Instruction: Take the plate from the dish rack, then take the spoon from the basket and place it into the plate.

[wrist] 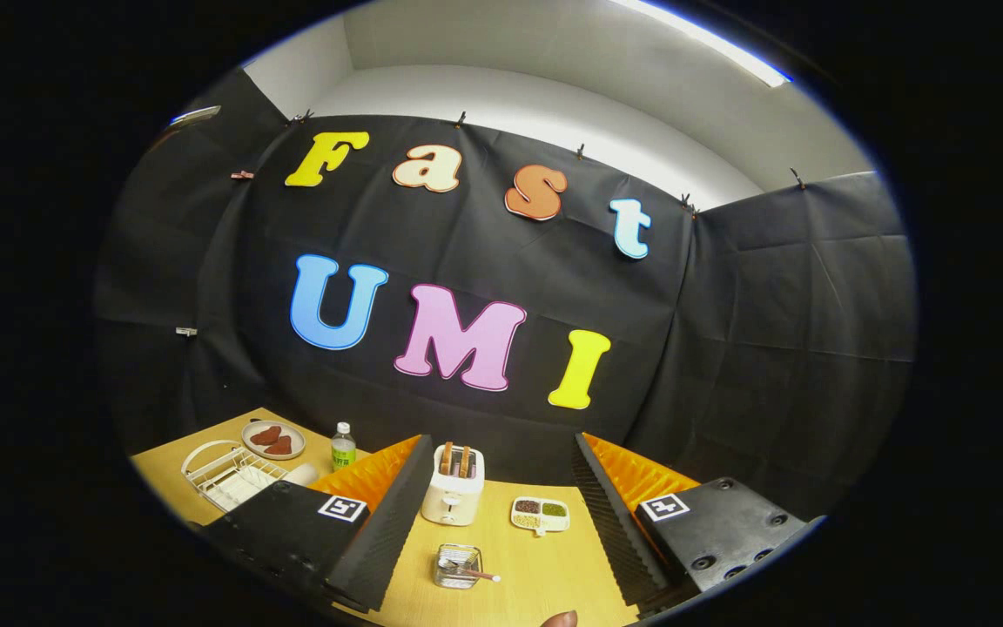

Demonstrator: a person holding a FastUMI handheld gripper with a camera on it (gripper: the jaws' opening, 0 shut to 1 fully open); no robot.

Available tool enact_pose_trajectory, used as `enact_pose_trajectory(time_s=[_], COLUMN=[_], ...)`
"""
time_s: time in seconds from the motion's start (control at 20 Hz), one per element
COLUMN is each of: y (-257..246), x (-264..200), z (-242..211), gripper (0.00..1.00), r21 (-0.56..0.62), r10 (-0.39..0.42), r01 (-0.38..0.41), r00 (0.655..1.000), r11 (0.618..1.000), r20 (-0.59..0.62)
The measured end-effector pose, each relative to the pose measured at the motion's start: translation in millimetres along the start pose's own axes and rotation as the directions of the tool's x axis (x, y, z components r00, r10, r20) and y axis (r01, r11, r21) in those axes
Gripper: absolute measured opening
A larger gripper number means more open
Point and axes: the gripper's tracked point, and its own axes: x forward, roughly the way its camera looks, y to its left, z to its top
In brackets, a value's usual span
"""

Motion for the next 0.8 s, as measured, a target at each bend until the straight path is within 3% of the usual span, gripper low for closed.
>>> enact_pose_trajectory(time_s=[0.2, 0.4, 0.6, 0.8], y=[51.6, 112.9, 178.7, 236.1], x=[19.7, 48.8, 74.0, 93.6], z=[-8.3, -21.6, -53.7, -100.2], gripper=[0.98, 0.98, 0.98, 0.98], r21=[0.053, 0.084, 0.121, 0.186], r10=[0.138, 0.25, 0.341, 0.387], r01=[-0.134, -0.238, -0.319, -0.339], r00=[0.987, 0.953, 0.896, 0.829], r11=[0.99, 0.968, 0.94, 0.922], r20=[-0.082, -0.175, -0.284, -0.405])
